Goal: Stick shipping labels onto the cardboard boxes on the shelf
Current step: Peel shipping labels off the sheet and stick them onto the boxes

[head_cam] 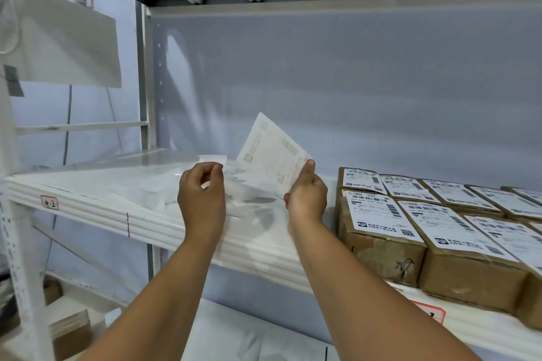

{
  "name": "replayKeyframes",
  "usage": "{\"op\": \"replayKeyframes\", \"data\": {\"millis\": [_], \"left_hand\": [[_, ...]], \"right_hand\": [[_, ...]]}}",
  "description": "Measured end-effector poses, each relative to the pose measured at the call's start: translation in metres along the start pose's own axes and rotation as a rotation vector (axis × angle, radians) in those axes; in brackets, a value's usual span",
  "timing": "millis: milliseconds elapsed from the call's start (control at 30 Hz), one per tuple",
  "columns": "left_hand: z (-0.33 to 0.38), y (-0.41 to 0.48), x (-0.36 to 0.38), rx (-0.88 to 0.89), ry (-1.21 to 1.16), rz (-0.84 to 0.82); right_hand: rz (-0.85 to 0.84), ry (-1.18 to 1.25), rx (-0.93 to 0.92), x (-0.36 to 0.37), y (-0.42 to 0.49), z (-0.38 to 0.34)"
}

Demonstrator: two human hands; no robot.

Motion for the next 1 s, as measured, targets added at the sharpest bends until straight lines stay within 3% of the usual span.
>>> {"op": "replayKeyframes", "data": {"millis": [100,167,367,533,800,900,1000], "left_hand": [[0.030,-0.024,0.013,0.163,0.059,-0.033],[0.041,-0.041,0.026,0.180,0.048,-0.087],[0.045,-0.058,0.050,0.044,-0.124,-0.200],[0.048,-0.054,0.056,-0.123,-0.470,-0.251],[0.084,-0.059,0.075,-0.282,-0.943,-0.383],[0.089,-0.061,0.073,-0.298,-0.924,-0.368],[0.081,-0.060,0.069,-0.327,-0.883,-0.273]], "right_hand": [[0.042,-0.037,-0.027,-0.004,-0.001,-0.005],[0.062,-0.046,-0.043,-0.007,-0.003,-0.008],[0.129,0.014,-0.087,-0.014,-0.018,-0.025],[0.143,-0.121,-0.257,-0.024,-0.045,-0.066],[-0.097,-0.440,-0.615,-0.010,-0.085,-0.097],[-0.196,-0.630,-0.660,-0.010,-0.093,-0.097],[-0.300,-0.614,-0.643,-0.010,-0.099,-0.098]]}}
Point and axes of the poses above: each hand's wrist, its own y-axis towards the middle knuckle, its own x-axis out of the palm, z = x × y, the point moved 10 cm from there along y, towards the middle knuckle, and after that the axes turned 9 degrees about -z, right-handed, at the moved point
